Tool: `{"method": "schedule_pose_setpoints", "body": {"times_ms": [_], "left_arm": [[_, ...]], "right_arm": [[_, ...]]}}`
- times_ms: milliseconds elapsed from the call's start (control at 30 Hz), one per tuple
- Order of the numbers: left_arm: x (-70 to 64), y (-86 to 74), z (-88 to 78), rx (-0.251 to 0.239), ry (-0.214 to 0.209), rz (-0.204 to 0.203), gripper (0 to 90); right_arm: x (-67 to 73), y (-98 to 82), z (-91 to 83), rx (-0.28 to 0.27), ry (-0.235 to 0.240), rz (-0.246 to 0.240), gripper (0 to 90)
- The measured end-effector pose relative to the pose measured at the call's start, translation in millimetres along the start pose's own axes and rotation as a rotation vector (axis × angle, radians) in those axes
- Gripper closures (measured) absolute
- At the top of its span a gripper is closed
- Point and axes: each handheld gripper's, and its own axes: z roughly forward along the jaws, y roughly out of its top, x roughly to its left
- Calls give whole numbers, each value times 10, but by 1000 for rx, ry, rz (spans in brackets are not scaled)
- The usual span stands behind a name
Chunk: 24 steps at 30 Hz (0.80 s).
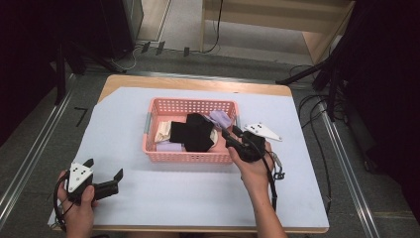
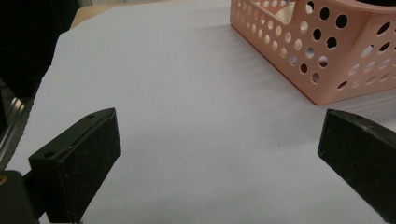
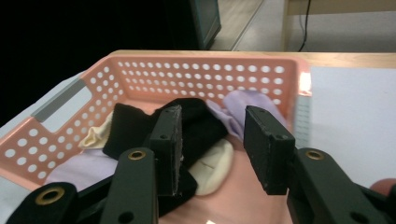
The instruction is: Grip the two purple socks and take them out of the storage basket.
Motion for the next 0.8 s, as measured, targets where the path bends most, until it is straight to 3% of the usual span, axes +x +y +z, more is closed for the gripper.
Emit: {"method": "schedule_pose_setpoints", "body": {"times_ms": [533, 667, 800], "left_arm": [[1, -4, 7, -13, -4, -6, 2], [3, -3, 7, -9, -5, -6, 2], [2, -2, 9, -7, -2, -4, 1]], "right_arm": [[478, 75, 479, 114, 72, -35, 663], [633, 65, 670, 199, 90, -53, 712], [706, 49, 771, 246, 118, -47, 745]]}}
